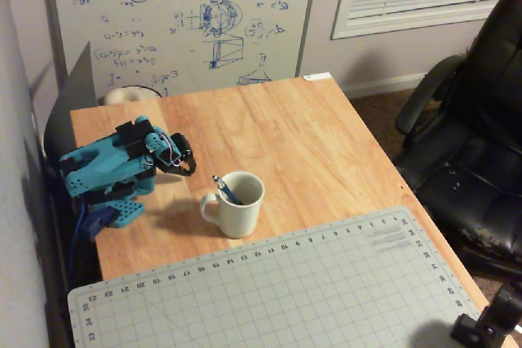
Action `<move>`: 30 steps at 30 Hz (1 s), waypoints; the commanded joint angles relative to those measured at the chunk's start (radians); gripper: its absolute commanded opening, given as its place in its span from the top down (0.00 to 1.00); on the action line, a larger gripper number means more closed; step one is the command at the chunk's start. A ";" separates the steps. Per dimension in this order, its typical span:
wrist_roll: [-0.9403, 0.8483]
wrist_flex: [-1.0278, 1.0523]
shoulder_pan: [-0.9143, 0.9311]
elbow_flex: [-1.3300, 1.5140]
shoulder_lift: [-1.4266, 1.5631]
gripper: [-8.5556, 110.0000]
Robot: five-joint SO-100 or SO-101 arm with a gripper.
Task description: Touch the pen.
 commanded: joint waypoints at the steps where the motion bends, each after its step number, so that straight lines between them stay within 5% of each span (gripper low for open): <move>1: -0.006 -0.002 0.005 -0.014 0.006 0.92; 30: -0.008 0.002 0.003 -0.480 -0.408 0.92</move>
